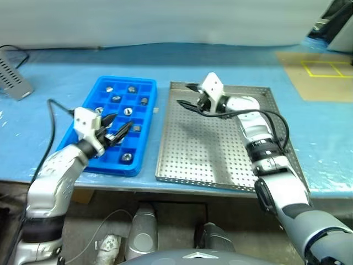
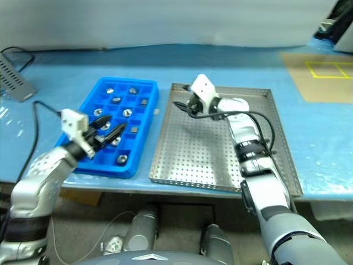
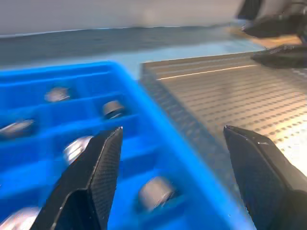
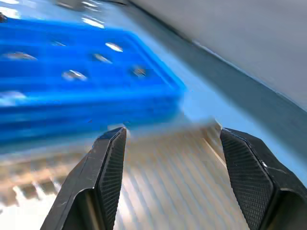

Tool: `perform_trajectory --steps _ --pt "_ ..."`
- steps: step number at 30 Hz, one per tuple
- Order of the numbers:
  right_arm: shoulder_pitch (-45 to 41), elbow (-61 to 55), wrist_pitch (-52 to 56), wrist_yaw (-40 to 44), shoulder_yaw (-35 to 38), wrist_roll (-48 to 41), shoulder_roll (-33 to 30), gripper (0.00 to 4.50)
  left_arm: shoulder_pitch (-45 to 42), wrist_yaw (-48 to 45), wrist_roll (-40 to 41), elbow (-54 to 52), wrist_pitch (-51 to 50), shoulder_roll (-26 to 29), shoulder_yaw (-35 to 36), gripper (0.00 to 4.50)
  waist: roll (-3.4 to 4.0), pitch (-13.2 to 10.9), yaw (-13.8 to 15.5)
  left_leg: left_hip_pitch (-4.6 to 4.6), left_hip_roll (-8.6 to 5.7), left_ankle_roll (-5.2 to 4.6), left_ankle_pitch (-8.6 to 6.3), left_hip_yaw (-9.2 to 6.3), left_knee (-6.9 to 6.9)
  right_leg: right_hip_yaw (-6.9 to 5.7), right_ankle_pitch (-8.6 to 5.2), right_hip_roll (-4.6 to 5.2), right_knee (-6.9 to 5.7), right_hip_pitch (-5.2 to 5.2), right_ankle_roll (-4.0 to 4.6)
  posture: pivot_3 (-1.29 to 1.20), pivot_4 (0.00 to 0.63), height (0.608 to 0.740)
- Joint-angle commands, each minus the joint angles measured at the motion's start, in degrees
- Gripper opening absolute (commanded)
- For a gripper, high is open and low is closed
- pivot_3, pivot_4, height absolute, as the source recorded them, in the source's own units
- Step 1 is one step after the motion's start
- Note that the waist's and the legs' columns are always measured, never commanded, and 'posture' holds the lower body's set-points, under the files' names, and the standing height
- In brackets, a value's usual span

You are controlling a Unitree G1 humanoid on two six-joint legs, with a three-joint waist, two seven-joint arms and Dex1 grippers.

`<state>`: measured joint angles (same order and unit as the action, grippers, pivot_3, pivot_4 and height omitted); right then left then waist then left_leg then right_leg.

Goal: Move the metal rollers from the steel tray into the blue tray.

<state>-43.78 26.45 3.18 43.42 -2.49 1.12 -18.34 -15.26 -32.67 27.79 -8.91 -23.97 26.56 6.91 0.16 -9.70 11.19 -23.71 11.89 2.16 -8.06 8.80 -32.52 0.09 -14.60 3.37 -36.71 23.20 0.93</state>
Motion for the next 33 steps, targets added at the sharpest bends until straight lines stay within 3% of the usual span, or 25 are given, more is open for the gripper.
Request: perform_trajectory --steps 1,7,11,18,33 --pt "3.80 -8.64 4.15 -8.04 2.57 1.14 -1.02 3.23 -7.58 -3.20 -3.04 7.72 3.96 -2.60 -4.11 3.55 0.00 0.00 -2.87 0.00 -0.01 0.02 0.01 0.02 -0.03 0.02 0.01 0.00 -0.04 0.02 0.00 -0.07 0.150 0.740" --pt "9.54 -15.95 9.35 -16.79 3.23 2.92 -1.04 3.23 -19.14 -7.60 -6.55 20.64 8.97 -8.30 -8.28 3.55 -0.02 -0.01 -8.80 0.14 0.04 0.15 0.11 0.01 0.12 0.02 0.11 -0.10 -0.07 0.08 0.15 -0.16 0.150 0.740" --pt "10.83 -18.26 10.77 -18.93 2.57 3.20 -1.14 3.23 -20.98 -10.62 -6.77 23.74 10.02 -9.15 -8.44 3.55 -0.02 -0.01 -10.34 0.16 0.02 0.04 0.05 0.02 0.20 0.02 0.13 -0.12 -0.05 0.07 0.18 -0.23 0.150 0.740" --pt "10.17 -15.17 9.98 -22.69 1.11 4.79 -0.47 3.23 -20.29 -13.13 -7.82 23.85 10.53 -9.08 -8.62 3.55 -0.02 -0.01 -10.31 0.15 -0.01 -0.10 -0.02 0.02 0.11 0.02 0.11 -0.06 -0.01 -0.01 0.23 -0.22 0.150 0.740" --pt "4.60 -6.28 7.28 -25.72 -0.52 4.34 3.23 3.23 -16.91 -9.26 -7.58 18.42 7.92 -11.57 -7.91 3.55 -0.01 -0.02 -9.89 0.16 0.01 -0.16 0.01 0.05 0.02 0.00 -0.02 -0.01 0.01 -0.07 0.48 -0.12 0.150 0.740"
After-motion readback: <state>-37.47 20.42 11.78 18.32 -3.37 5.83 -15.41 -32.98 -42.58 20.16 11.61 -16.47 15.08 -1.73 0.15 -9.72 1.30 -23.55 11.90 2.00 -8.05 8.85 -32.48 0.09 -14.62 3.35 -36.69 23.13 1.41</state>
